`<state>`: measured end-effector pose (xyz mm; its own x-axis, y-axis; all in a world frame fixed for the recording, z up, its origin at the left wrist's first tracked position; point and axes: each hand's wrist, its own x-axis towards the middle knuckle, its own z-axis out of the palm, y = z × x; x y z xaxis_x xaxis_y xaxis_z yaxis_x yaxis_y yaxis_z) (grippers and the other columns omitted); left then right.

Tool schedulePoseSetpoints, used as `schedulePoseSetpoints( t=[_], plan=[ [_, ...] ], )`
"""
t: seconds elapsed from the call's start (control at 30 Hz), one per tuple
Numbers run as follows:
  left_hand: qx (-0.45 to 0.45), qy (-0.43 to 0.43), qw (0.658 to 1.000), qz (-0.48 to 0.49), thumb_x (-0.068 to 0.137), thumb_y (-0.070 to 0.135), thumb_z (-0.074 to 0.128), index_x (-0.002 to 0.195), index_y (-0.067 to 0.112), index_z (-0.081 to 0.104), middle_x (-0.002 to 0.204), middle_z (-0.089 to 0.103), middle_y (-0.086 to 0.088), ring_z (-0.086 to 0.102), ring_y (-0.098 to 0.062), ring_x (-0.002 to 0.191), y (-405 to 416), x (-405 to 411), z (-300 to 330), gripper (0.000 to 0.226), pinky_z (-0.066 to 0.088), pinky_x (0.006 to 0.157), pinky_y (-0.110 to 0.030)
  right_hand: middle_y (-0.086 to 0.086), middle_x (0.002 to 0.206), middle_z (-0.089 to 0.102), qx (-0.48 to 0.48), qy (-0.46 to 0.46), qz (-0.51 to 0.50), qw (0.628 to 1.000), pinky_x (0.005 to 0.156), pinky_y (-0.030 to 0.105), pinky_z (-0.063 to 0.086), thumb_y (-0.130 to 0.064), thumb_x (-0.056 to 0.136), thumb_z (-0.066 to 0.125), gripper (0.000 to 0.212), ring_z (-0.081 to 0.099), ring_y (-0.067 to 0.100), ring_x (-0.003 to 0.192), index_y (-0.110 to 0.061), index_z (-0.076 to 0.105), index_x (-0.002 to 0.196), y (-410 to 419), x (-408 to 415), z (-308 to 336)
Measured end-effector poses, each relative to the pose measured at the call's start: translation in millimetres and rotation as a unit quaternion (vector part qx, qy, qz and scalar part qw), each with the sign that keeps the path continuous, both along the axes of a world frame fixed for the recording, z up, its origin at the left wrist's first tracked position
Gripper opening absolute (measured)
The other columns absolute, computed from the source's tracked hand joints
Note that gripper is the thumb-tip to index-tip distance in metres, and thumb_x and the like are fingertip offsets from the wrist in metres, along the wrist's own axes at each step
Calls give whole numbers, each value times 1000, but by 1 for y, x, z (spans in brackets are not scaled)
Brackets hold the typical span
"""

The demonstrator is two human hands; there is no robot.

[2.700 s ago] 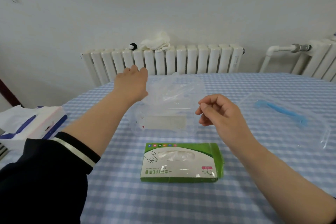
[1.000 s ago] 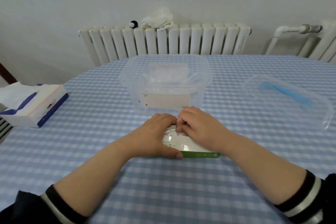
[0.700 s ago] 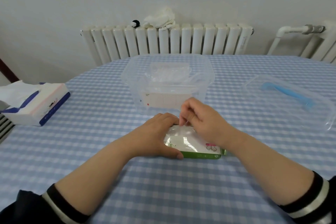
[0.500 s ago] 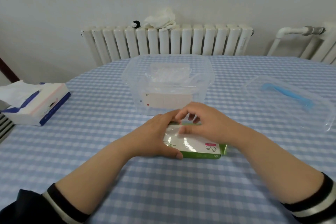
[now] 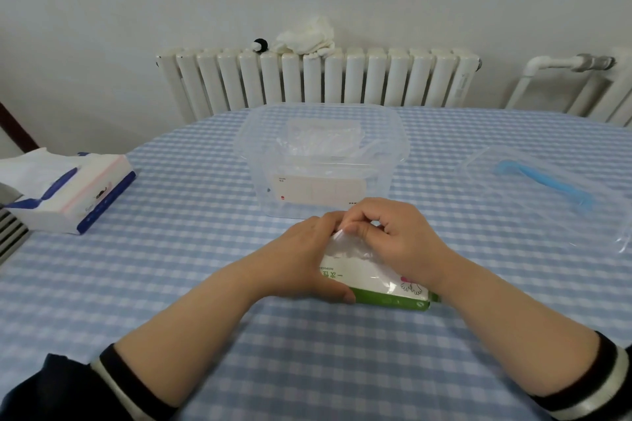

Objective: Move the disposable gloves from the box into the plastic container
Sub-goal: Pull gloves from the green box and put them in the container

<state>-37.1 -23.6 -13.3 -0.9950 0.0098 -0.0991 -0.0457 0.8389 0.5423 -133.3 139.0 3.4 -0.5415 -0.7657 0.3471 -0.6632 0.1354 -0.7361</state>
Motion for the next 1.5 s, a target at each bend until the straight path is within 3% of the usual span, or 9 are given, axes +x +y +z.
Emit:
schedulePoseSetpoints(
  t=[0.17,0.33,0.67,0.8,0.97,1.03,1.13,1.27,1.5],
  plan=[
    [0,3,1000,6,61,57,85,142,43,19,131,42,16,42,-7,118,-5,1,1,105,41,97,-26,-15,84,69,-70,-15,-20,997,72,12,45,-12,91,59,16,63,3,83,-21,68,81,0,3,7],
    [14,-3,1000,0,62,54,86,143,37,20,125,41,27,41,1,117,-5,5,3,105,37,98,-20,-16,64,64,-307,-141,-103,936,56,20,54,-22,89,58,14,61,0,61,-20,63,76,21,-8,73],
    [242,73,967,39,65,79,62,125,49,39,134,50,25,45,12,125,-1,11,27,71,40,105,-17,13,68,68,-194,-440,-111,870,48,28,51,-23,94,59,28,60,20,50,-6,65,72,14,-17,59],
    [285,101,951,69,80,67,51,107,34,66,111,70,14,63,-1,107,9,9,43,45,49,94,-23,10,79,71,-247,-504,-44,826,63,26,57,-29,75,64,28,67,17,67,-4,66,86,10,-14,55],
    [291,89,949,79,83,47,69,110,30,64,108,69,11,64,-1,96,37,-1,49,33,53,87,-23,15,104,70,-334,-489,3,806,79,29,57,-26,100,42,38,68,21,92,2,63,115,13,-6,51],
    [384,93,912,106,83,37,72,108,25,65,103,71,8,66,-8,92,47,-9,49,28,54,84,-23,18,112,67,-366,-491,3,791,79,33,57,-27,100,42,36,67,24,94,0,60,117,12,-3,50],
    [592,84,785,159,88,18,64,91,14,66,82,70,3,63,-13,76,57,-21,56,6,54,70,-21,20,119,62,-405,-477,19,780,91,39,54,-24,99,44,27,63,29,107,-3,57,108,11,1,50],
    [715,132,658,194,94,3,54,88,7,60,82,74,-8,70,-21,79,55,-35,76,10,58,81,-32,12,116,67,-419,-451,30,787,93,39,53,-16,104,35,28,63,26,110,-3,58,113,9,-1,51],
    [309,265,877,254,100,8,49,92,25,49,82,65,-1,56,-8,44,6,-70,138,18,56,51,-25,1,91,71,-404,-447,-27,797,85,35,51,-18,82,68,7,67,16,85,-18,69,89,14,-4,54]
  ],
)
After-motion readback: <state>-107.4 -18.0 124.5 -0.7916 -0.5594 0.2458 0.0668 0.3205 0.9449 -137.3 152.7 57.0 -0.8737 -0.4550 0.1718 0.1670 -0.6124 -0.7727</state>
